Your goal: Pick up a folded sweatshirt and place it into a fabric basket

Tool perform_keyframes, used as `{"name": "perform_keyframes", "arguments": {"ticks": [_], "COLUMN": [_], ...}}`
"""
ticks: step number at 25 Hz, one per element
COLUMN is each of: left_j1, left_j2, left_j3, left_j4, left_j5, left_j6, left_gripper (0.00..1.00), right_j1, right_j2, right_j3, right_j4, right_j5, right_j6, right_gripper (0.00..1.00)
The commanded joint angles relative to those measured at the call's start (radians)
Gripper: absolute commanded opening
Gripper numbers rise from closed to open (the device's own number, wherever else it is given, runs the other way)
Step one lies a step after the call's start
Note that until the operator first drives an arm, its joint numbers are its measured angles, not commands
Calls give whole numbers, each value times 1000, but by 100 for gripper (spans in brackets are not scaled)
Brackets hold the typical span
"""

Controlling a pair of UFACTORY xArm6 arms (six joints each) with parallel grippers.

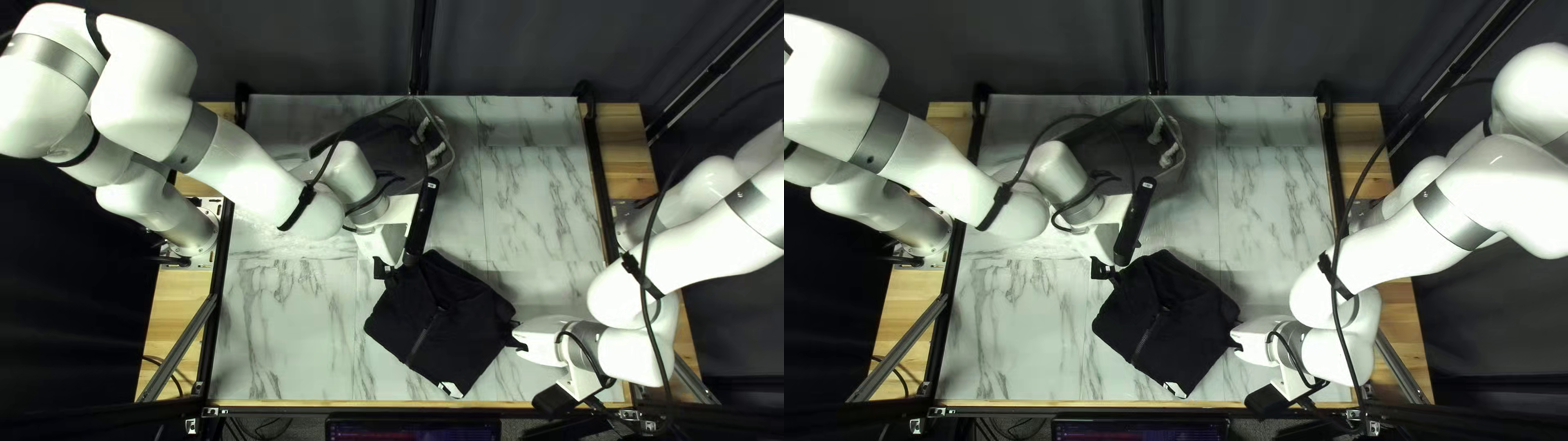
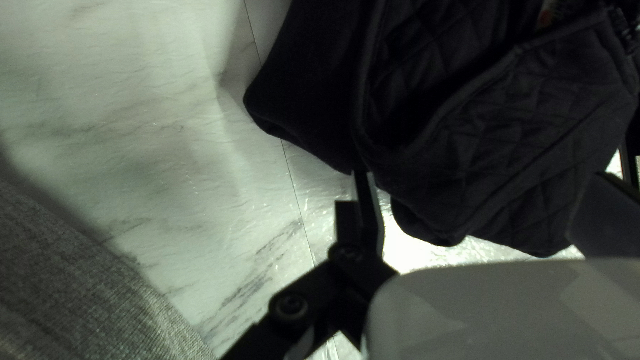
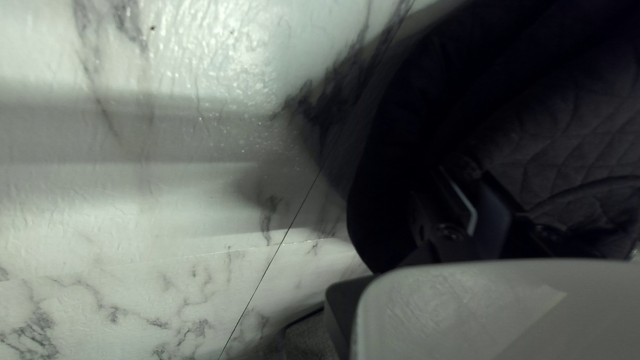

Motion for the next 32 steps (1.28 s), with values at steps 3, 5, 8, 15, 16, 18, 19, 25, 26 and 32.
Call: {"name": "perform_keyframes", "arguments": {"ticks": [3,5,8,15,16,18,19,25,26,32], "left_j1": [16,20,21,9,5,-2,-6,-16,-16,-1], "left_j2": [104,152,184,252,258,265,268,266,268,277], "left_j3": [-82,-113,-128,-176,-185,-196,-200,-195,-195,-205], "left_j4": [4,-5,-6,23,36,50,57,23,9,-3], "left_j5": [7,-1,-20,-25,-19,-9,-2,29,35,74], "left_j6": [-17,-9,-13,-57,-72,-91,-102,-85,-74,-68], "left_gripper": [100,100,100,100,100,100,100,100,100,98], "right_j1": [-3,-2,0,1,1,3,5,13,14,18], "right_j2": [-4,-3,-4,-2,-5,-11,-16,-34,-36,-40], "right_j3": [3,3,2,2,4,9,13,23,24,27], "right_j4": [2,2,5,7,8,8,8,9,8,7], "right_j5": [-1,-1,2,3,5,8,11,25,27,34], "right_j6": [-4,-3,-4,-3,-3,-1,1,7,8,12], "right_gripper": [0,0,0,0,0,0,0,0,0,0]}}
